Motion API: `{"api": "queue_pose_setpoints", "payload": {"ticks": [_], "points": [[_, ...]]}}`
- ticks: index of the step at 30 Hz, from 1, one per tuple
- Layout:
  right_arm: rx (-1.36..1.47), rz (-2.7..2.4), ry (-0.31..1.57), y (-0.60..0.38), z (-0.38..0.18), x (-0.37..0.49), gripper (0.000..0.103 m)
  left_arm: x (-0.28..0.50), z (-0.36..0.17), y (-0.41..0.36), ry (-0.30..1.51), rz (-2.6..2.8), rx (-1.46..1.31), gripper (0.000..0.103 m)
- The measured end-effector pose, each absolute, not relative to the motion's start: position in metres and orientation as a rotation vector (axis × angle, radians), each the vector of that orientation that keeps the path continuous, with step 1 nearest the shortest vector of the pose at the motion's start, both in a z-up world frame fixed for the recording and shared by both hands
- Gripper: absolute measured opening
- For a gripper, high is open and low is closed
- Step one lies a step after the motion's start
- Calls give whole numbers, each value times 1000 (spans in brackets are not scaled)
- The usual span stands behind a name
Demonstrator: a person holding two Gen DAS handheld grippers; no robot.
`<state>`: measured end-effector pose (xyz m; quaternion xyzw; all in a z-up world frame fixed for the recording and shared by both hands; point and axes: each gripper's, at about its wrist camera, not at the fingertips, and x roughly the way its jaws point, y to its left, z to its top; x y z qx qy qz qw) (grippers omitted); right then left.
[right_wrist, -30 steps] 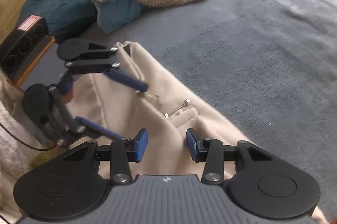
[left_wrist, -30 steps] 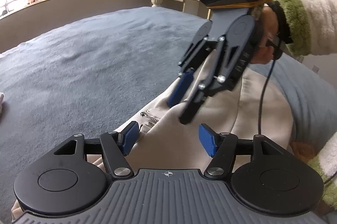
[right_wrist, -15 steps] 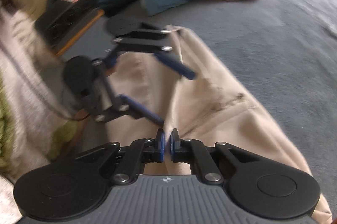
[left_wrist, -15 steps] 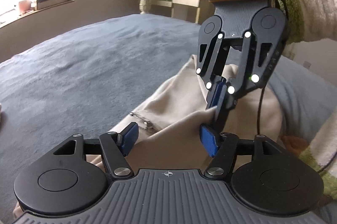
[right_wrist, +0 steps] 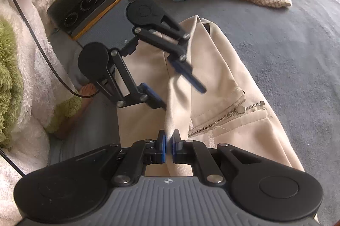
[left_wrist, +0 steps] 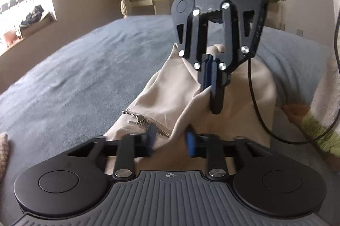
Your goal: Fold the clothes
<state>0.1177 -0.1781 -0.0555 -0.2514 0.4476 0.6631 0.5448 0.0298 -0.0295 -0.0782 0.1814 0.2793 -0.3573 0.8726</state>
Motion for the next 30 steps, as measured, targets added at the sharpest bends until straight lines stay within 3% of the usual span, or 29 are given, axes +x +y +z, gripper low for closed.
{"api": "queue_pose_setpoints", "payload": {"ticks": [3,7,10,14,21,23,25,30], "points": [[-569,1553,1069,-179,-51,124,8,20,-75,-33,548,-744,389,5],[-487,1530,1067,-183,-43,142,26,8,-71,-39,502,-740,401,4],[-298,1516,1039,-188,-37,168,29,6,-69,-39,498,-735,384,4],[-216,1462,1005,-173,-42,189,29,3,-67,-40,491,-726,373,4],[-576,1407,981,-101,-91,168,29,7,-72,-42,491,-710,373,4],[-627,1415,952,-97,-94,160,25,7,-74,-40,499,-704,364,4],[-675,1423,921,-94,-95,152,13,9,-74,-38,508,-695,351,4],[-642,1413,845,-100,-75,148,9,11,-72,-34,500,-692,336,4]]}}
